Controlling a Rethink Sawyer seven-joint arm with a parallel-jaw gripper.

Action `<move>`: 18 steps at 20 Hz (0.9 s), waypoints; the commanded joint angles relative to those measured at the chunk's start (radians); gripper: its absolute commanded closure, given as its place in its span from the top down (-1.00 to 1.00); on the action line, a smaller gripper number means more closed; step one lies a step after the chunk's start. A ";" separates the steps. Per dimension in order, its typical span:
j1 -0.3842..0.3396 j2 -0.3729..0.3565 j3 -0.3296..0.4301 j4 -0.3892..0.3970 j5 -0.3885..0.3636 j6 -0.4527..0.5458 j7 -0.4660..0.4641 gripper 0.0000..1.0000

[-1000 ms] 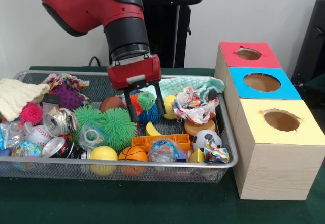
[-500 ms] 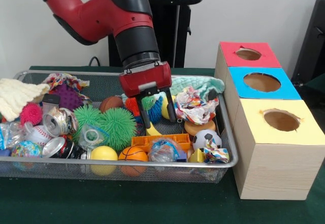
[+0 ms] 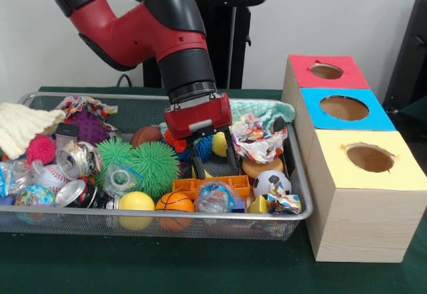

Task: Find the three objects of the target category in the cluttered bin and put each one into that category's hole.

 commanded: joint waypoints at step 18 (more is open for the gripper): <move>0.029 0.172 -0.048 -0.273 -0.089 -0.086 0.258 1.00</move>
